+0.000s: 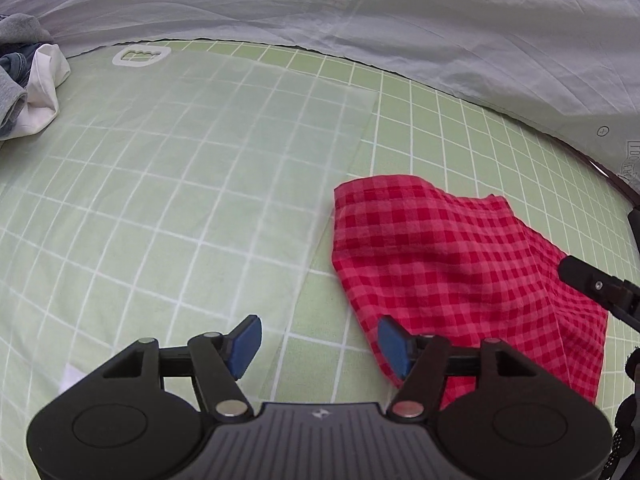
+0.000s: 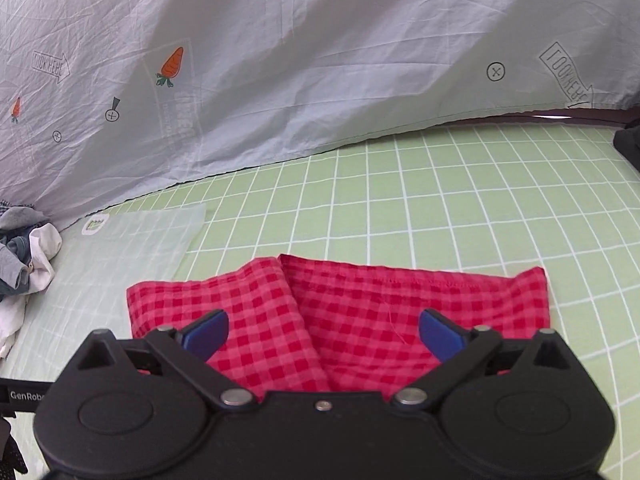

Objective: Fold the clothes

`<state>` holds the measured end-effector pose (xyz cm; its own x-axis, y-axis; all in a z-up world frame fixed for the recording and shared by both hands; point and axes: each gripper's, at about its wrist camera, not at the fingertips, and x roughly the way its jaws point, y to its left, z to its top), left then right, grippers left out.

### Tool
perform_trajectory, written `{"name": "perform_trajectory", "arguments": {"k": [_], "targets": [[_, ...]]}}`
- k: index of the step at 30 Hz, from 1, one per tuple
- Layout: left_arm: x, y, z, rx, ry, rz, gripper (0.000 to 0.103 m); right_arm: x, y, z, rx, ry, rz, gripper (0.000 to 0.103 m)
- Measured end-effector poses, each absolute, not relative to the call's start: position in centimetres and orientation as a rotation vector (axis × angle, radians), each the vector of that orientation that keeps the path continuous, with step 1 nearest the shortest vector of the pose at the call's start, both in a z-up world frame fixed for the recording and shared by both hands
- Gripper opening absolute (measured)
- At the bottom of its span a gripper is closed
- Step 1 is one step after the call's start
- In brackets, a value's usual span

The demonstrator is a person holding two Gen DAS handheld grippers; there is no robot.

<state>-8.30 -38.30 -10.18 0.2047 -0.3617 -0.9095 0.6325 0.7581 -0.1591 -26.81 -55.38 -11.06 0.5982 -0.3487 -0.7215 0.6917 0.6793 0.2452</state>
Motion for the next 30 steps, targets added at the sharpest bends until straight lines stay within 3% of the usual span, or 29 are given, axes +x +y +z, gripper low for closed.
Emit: {"name": "perform_trajectory", "arguments": {"k": [2,8,10,13,23,30], "targets": [[-7.8,-38.9,-10.6,0.272,1.183,-0.704,0.065,-25.6,-56.1,-11.8,0.547,0.710,-0.605,0.090],[-7.0,-39.2,-10.8,0.232,1.202,-0.709,0.065,-23.1,-56.7,-13.8,0.602,0.763,-0.498,0.045],[-6.9,-39.5,-10.6,0.243,1.193,-0.712,0.065,-22.9,-56.6,-13.9,0.612,0.765,-0.470,0.017],[-6.8,-39.9,-10.2,0.245,1.182,-0.714,0.065,-23.7,-56.4,-13.0,0.607,0.700,-0.466,0.002],[-8.3,-40.8,-8.6,0.277,1.127,-0.765,0.065,-30.1,-58.3,-8.0,0.566,0.477,-0.697,0.000],[-9.4,-41.2,-8.7,0.308,1.126,-0.793,0.065,-36.5,-61.6,-10.3,0.633,0.560,-1.000,0.005]]}}
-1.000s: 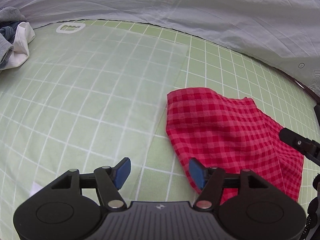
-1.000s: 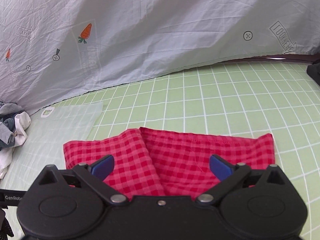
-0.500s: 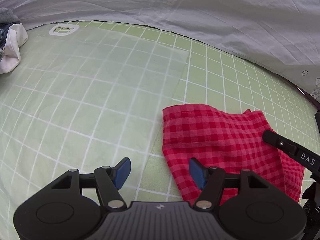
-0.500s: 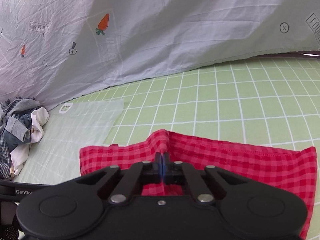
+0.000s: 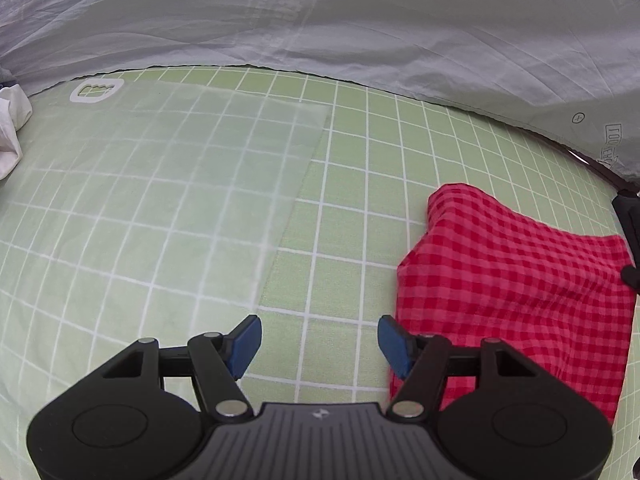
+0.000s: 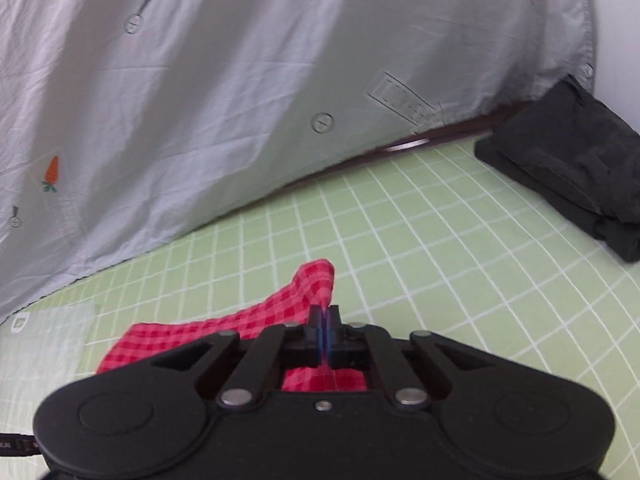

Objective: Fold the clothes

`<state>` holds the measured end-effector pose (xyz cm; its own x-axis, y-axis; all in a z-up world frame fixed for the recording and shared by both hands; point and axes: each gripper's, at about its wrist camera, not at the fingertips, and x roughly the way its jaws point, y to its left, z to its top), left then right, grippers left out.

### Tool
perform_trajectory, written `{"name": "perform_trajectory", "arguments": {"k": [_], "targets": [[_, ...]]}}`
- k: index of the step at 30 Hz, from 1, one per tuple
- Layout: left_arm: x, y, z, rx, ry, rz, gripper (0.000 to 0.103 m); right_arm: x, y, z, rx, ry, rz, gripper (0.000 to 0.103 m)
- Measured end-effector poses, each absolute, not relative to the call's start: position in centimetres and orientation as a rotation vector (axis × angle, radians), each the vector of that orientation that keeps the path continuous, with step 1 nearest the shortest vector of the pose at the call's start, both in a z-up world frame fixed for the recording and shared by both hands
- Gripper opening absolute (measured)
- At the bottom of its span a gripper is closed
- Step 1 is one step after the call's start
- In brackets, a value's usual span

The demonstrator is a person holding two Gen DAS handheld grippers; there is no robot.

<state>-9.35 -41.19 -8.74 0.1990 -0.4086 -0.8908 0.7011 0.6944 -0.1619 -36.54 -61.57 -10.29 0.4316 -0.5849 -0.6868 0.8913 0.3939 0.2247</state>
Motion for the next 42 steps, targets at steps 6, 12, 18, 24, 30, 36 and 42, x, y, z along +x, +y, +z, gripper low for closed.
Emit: {"name": "perform_trajectory", "arguments": {"k": [6,12,18,24,30,36,42], "targets": [[-10.2,-41.2,-8.8,0.330,1.129,-0.814,0.065,-39.9,-61.4,-12.3,0.723,0.586,-1.056,0.036],[-11.9,-39.8,-8.2,0.336,1.139,-0.826,0.065,-41.9,-57.5,-13.5,0.818,0.647,-0.990,0.036],[-14.6,-37.6,-7.9,0.356,1.167,-0.854,0.065,-43.0,-53.3,-14.2,0.851,0.734,-0.921,0.036],[-17.9,-35.6,-9.2,0.395,1.227,-0.904,0.065,-44.3,-49.1,-14.6,0.848,0.785,-0.873,0.037],[-20.8,-33.6,-10.6,0.445,1.271,-0.934,0.065,-45.0,-45.2,-15.1,0.853,0.827,-0.821,0.038],[-22.6,-31.8,-11.3,0.445,1.307,-0.961,0.065,-46.0,-42.7,-15.0,0.872,0.821,-0.797,0.039],[-23.7,-30.6,-11.7,0.445,1.318,-0.978,0.065,-46.4,-40.9,-15.0,0.889,0.812,-0.772,0.040]]}}
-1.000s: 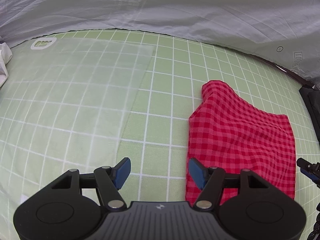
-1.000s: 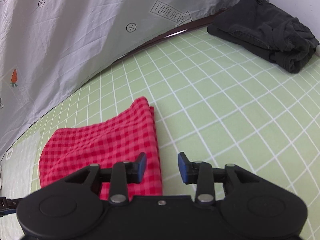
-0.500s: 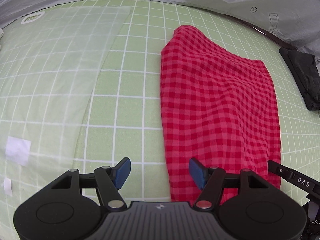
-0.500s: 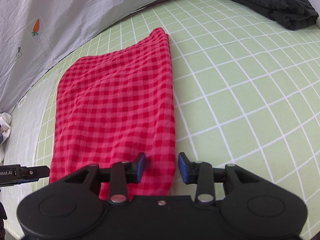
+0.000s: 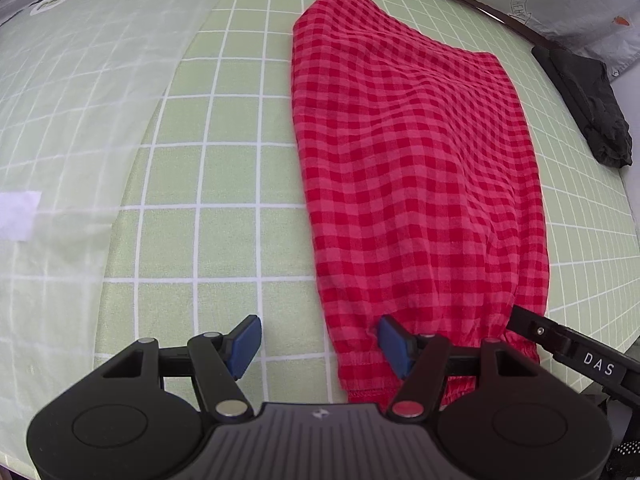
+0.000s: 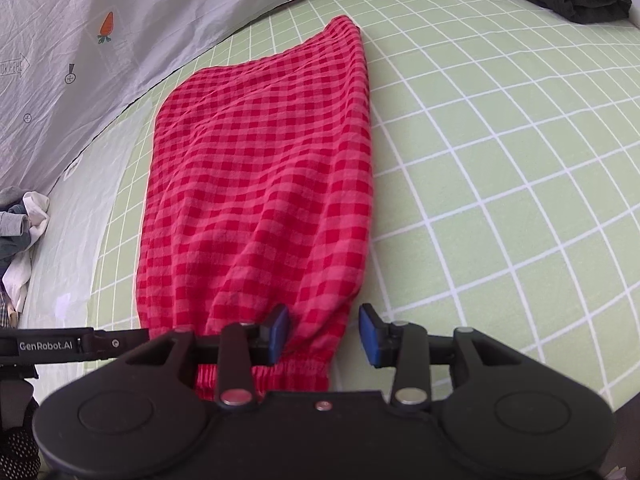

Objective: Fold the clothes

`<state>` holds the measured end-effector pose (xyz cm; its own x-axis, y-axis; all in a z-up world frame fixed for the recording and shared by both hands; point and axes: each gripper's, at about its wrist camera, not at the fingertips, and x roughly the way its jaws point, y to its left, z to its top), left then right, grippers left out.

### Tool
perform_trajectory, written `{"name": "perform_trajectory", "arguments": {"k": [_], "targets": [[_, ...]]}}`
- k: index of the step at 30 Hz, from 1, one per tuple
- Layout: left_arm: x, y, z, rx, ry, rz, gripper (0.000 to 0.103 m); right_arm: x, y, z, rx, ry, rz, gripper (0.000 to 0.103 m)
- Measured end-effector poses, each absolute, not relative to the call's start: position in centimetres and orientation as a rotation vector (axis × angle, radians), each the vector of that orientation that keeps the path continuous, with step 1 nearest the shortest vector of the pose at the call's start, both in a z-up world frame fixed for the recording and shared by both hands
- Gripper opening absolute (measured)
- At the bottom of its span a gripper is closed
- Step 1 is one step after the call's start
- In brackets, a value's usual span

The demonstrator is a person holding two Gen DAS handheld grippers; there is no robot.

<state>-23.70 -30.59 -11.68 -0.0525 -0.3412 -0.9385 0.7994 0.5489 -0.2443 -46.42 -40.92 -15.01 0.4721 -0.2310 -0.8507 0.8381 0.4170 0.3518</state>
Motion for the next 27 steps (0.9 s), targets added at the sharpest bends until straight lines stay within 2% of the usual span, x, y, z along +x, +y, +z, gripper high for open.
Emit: {"name": "perform_trajectory", "arguments": {"k": [21,27], "targets": [[-23.2,-29.4,-12.3,0.266,1.478,-1.033,0.065,-46.8,-40.7,-14.8,0.935,0.809,-0.725,0.042],[-23.8,-29.7,-12.5,0.265,1.489,-1.071,0.064,-46.6,-40.6,-14.9,0.944,0.806,-0.686,0.035]]}}
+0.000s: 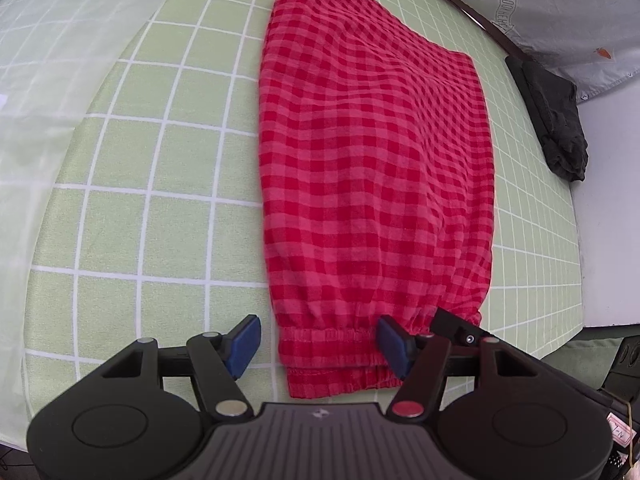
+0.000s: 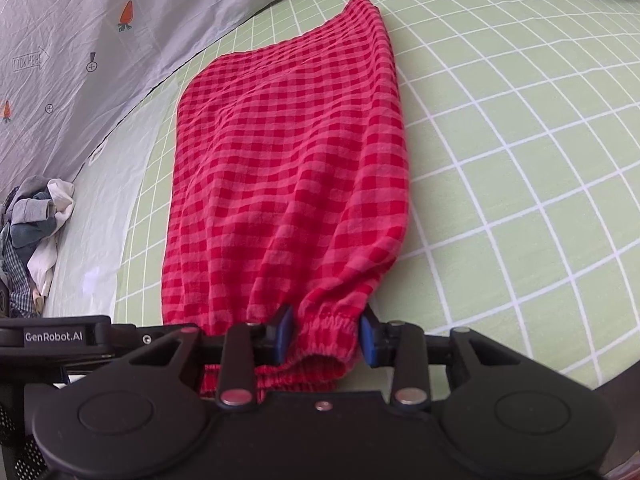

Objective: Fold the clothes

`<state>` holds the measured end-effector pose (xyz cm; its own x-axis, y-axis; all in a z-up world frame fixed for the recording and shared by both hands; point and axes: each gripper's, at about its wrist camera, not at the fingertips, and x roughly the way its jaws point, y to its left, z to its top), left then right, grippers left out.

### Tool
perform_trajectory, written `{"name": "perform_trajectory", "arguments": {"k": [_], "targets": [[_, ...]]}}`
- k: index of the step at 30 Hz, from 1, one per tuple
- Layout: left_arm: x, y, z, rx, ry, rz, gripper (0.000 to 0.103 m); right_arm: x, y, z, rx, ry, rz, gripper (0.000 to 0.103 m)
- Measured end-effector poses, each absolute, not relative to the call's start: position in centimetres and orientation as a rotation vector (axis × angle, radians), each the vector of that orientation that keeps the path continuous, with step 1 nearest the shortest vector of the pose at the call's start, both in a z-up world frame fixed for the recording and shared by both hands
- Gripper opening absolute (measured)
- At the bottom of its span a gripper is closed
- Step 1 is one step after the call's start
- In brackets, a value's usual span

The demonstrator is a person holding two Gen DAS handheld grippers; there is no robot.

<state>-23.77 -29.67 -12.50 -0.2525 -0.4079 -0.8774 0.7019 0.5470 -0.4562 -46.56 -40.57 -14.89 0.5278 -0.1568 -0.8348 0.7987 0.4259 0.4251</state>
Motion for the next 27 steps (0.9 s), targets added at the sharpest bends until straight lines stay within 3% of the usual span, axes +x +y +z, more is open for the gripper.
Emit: {"name": "perform_trajectory", "arguments": {"k": [1,2,3,5,6,8,27], "targets": [[-23.9,-29.8,-12.4,0.277,1.481,-1.072,0.063,-46.5,-40.6,-14.9,0.946,0.804,-0.675,0.033],[-24.0,-30.0,-12.5,0.286,1.476,-1.073,0.049,-46.6,-40.6,-14.9,0.949,0.799,-0.666,0.031],[-24.0,-30.1,-12.6,0.290,1.483,-1.079,0.033,-46.5,-40.7,-15.0,0.961,0.791,-0.657,0.023],[-24.1,-30.0,-12.8,0.286,1.493,-1.088,0.028,-46.7,-40.7,-15.1,0.973,0.774,-0.652,0.018],[-24.2,-29.9,-12.7,0.279,1.490,-1.097,0.019,-46.8,-40.8,-15.1,0.976,0.764,-0.650,0.015],[-24.2,-29.7,-12.4,0.253,1.487,-1.110,0.014,-47.1,-40.9,-14.8,0.978,0.739,-0.642,0.012],[-22.7,-34.3,-4.5,0.000,1.362,-1.223,0.012,-48.1,-46.7,-9.1,0.997,0.494,-0.621,0.012]]}}
